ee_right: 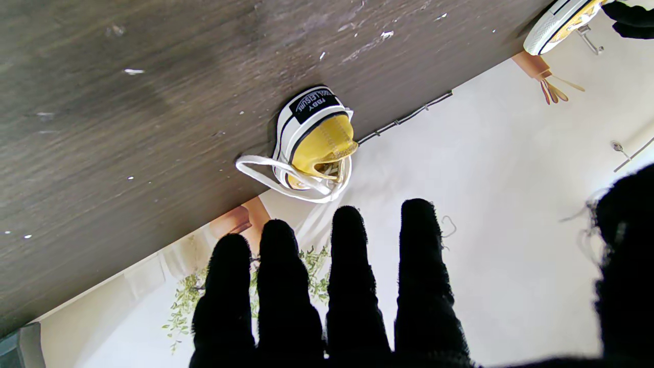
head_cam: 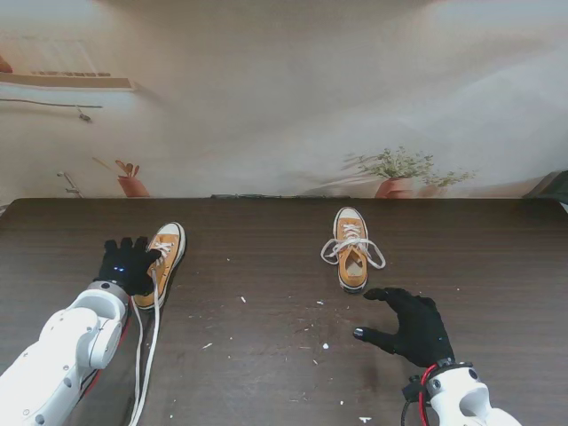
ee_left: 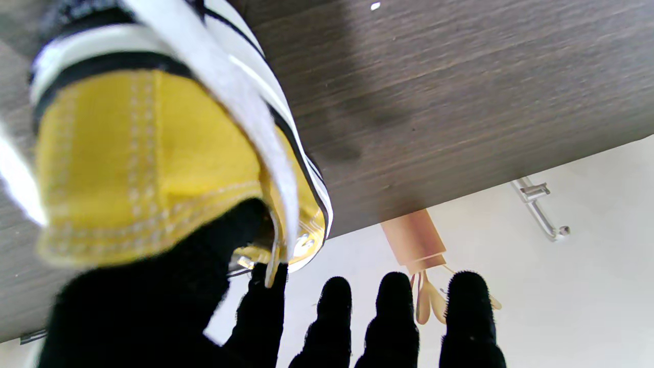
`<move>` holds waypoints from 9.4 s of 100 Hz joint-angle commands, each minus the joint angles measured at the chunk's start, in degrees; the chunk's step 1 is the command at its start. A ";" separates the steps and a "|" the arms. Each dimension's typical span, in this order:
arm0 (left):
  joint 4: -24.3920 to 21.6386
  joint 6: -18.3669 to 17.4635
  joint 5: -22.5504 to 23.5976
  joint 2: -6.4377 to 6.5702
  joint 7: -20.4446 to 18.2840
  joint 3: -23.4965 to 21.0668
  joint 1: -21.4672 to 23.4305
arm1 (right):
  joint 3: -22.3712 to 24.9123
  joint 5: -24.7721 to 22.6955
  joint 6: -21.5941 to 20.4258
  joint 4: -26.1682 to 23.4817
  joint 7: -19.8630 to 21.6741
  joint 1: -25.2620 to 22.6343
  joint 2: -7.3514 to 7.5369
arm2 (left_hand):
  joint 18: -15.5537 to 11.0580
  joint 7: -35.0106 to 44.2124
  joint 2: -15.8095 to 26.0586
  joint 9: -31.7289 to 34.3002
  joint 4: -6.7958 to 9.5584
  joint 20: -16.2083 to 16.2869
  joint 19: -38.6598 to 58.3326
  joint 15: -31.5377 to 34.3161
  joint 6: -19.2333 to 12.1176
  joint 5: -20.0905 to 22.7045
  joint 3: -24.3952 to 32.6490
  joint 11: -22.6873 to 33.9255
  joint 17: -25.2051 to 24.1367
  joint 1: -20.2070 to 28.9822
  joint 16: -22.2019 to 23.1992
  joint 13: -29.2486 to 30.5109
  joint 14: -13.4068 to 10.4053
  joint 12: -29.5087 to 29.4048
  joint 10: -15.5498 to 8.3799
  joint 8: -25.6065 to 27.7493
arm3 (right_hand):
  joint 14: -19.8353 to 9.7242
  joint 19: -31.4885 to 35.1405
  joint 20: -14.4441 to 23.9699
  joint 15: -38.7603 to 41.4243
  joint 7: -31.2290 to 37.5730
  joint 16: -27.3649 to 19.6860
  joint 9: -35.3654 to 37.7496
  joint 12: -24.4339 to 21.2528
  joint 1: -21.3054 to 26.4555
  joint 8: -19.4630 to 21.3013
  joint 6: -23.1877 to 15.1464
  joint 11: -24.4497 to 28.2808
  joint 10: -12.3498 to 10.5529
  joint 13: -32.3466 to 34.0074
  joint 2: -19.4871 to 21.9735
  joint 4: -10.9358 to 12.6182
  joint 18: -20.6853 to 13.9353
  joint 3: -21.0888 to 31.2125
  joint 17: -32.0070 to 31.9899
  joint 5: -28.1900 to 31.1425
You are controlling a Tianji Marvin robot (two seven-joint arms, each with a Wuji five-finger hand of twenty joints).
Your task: Tie the shoelaces into a bow on the shoes
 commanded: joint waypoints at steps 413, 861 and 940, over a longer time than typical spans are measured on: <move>-17.97 6.74 -11.12 -4.17 20.84 18.88 13.10 | 1.08 1.90 -1.34 -4.76 -0.73 -4.61 -0.54 | -3.06 -3.69 12.39 -2.51 3.09 -0.77 0.61 -1.30 5.96 0.60 -22.32 -1.87 -7.05 -2.35 0.56 -6.58 3.46 0.21 3.87 0.67 | 1.86 3.77 1.60 1.97 0.22 0.53 4.86 -0.36 1.09 0.20 -3.14 -0.40 2.64 5.16 0.39 0.89 2.12 -1.28 2.96 7.13; -9.09 -29.09 -20.12 -5.71 31.40 -6.45 23.16 | -42.51 -0.43 28.35 21.21 -7.58 33.46 -5.32 | -2.01 -0.57 16.72 14.34 3.45 -5.39 -2.86 -1.07 4.99 15.23 -27.15 -0.18 -0.77 1.56 -2.74 6.99 1.95 -0.78 3.73 3.39 | 3.27 19.93 14.78 22.57 34.04 9.39 14.85 6.55 20.78 7.06 3.59 18.38 3.85 19.31 -7.19 -9.01 11.65 33.79 17.85 21.82; -9.07 -29.12 -20.39 -5.68 30.92 -5.72 22.85 | -38.68 -2.62 25.04 17.14 -11.01 29.31 -4.50 | -2.04 -0.48 16.86 14.40 3.35 -5.54 -2.68 -1.00 5.00 15.33 -27.15 -0.09 -0.80 1.68 -2.76 6.99 1.98 -0.78 3.77 3.38 | 3.67 20.24 15.13 23.00 27.00 9.32 13.95 6.59 13.12 4.43 5.31 19.11 4.51 18.80 -10.87 -7.47 12.06 36.78 17.42 16.25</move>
